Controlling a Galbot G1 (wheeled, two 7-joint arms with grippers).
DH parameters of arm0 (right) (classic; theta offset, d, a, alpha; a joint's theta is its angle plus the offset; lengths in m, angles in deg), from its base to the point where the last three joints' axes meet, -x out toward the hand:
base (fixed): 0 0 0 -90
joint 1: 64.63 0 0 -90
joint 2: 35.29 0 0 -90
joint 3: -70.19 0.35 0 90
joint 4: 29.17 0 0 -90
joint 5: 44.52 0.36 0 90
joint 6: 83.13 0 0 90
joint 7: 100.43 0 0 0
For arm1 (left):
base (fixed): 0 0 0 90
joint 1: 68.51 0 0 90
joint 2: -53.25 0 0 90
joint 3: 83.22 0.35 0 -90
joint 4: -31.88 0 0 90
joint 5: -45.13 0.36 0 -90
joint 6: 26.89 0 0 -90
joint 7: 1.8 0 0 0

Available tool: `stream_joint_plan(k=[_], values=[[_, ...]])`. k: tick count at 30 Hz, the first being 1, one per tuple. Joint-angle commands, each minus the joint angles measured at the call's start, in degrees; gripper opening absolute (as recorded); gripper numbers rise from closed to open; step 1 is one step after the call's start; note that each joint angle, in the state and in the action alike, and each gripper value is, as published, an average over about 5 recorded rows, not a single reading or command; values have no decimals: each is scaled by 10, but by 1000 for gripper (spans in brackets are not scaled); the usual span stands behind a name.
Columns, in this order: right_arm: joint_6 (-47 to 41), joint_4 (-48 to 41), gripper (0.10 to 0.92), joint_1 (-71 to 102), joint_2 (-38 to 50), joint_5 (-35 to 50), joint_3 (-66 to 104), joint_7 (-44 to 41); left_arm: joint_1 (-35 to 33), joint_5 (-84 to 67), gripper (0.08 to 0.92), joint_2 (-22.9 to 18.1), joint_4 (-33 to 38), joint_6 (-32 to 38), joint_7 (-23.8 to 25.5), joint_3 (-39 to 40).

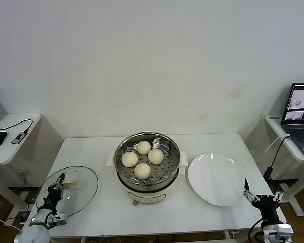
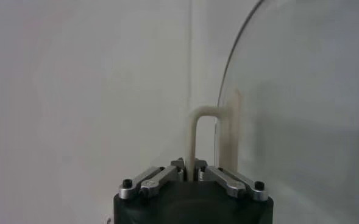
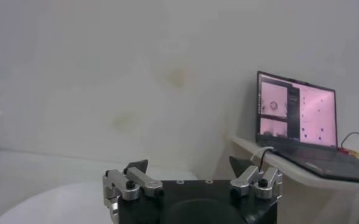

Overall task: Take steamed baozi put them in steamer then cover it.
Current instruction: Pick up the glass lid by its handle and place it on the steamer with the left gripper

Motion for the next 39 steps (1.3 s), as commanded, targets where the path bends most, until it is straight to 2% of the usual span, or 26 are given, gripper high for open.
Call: stream_joint_plan(k=[1, 6, 13, 18, 23, 26, 31, 36, 39], values=[[3, 16, 823, 4, 2, -8, -6, -2, -96, -36, 152, 15, 203, -125, 1, -26], [15, 15, 823, 10, 5, -13, -29, 3, -104, -44, 152, 30, 292, -174, 29, -30], [25, 11, 823, 16, 0, -38, -49, 2, -85, -77, 152, 80, 383, -224, 77, -3], [38, 5, 823, 16, -11, -69, -63, 9, -35, -103, 152, 116, 412, -266, 93, 74], [46, 0, 823, 18, -29, -101, -74, 20, 57, -95, 152, 142, 404, -312, 119, 190], [50, -14, 823, 13, -39, -120, -81, 27, 110, -75, 152, 120, 386, -335, 133, 257], [60, -31, 823, 2, -50, -144, -91, 38, 183, -16, 152, 50, 359, -373, 182, 335], [63, -43, 823, -9, -47, -143, -94, 37, 234, 36, 152, -5, 328, -390, 240, 377], [62, -46, 823, -11, -46, -141, -92, 36, 251, 54, 152, -22, 313, -394, 263, 393]])
